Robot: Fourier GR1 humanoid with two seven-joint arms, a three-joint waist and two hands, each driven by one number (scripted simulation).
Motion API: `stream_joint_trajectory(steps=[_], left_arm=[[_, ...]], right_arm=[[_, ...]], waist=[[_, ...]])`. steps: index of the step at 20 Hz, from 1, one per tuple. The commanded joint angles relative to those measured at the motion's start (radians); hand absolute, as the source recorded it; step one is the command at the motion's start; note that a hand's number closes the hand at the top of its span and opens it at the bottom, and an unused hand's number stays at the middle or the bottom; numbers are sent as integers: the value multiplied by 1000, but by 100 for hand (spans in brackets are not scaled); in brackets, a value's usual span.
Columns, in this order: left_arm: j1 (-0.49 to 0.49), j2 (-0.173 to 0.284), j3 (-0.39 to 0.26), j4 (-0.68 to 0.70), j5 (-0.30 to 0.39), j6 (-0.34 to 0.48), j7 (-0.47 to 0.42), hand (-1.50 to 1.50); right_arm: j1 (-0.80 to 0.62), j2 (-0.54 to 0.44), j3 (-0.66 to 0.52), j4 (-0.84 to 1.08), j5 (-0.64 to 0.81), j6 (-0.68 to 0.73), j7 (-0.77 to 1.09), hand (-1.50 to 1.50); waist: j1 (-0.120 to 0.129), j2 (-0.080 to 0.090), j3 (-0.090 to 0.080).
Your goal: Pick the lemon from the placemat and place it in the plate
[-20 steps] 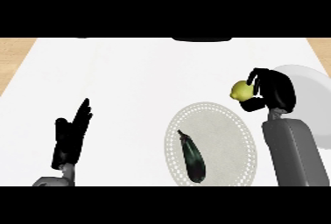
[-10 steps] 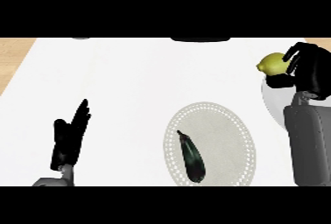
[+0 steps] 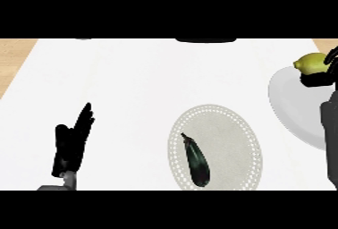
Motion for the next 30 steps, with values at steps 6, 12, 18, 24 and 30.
stream_joint_trajectory(steps=[6, 12, 18, 24, 30], left_arm=[[-48, 9, 32, -21, 5, -20, 43, 0], [-87, -18, 37, 85, -21, 0, -22, 0], [-89, -36, 15, 71, -32, -1, 7, 0], [-26, 1, 50, 34, 2, -45, -3, 0], [-30, 19, 69, 50, -8, -35, -11, 0]], right_arm=[[-39, -139, -56, 343, -57, -43, -125, 150], [-68, -206, -116, 573, -155, 32, -267, 150], [-94, -240, -119, 739, -180, 160, -297, -150], [-64, -235, -160, 718, -283, 159, -551, -150], [-82, -205, -403, 646, -564, 140, -753, -150]], waist=[[5, 3, 0], [8, 7, 1], [13, 8, 1], [5, 2, 1], [-20, -3, 3]])
